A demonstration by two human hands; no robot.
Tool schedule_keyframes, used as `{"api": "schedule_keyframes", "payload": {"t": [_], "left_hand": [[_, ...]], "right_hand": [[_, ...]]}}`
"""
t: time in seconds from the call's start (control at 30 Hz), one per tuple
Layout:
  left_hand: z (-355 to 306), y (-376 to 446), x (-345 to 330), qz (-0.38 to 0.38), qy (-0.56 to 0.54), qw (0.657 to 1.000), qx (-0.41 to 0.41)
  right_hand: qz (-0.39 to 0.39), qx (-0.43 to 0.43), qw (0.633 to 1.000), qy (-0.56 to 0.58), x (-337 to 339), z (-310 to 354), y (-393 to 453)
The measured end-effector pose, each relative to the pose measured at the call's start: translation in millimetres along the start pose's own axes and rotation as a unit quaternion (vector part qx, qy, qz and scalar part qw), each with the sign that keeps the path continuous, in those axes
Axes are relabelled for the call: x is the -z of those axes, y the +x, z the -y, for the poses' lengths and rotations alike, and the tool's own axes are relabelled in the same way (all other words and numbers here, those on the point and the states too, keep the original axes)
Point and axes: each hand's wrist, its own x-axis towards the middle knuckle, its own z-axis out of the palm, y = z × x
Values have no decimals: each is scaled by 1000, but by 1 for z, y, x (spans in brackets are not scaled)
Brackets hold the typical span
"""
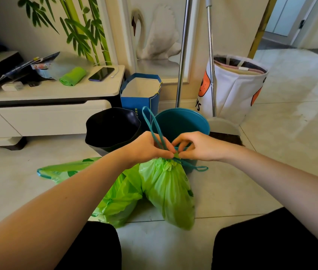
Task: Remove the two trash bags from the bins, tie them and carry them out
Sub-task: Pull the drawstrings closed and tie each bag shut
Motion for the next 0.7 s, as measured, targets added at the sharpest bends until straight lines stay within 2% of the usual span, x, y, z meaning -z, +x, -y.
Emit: {"api": "schedule_keyframes", "payload": {"t": [0.07,0.17,0.3,0.43,0.5,0.6,0.7], "left_hand": [[0,0,1,-3,17,1000,-19],[1,-1,2,-17,57,997,-41],[10,3,6,-65,115,990,-58],[12,4,1,-112,255,954,-109],[11,4,-3,-116,280,944,-132],[13,3,-5,-116,297,933,-166],[13,0,-4,-110,313,917,-220]], "right_hand": [[9,29,999,21,-12,4,7],[-23,59,998,-17,-23,8,14],[-46,37,996,-65,-21,10,19],[-33,13,999,-39,-18,11,20],[-19,10,999,-30,-19,13,20],[-4,-20,1000,24,-21,15,23],[12,-107,984,142,-18,15,20]]}}
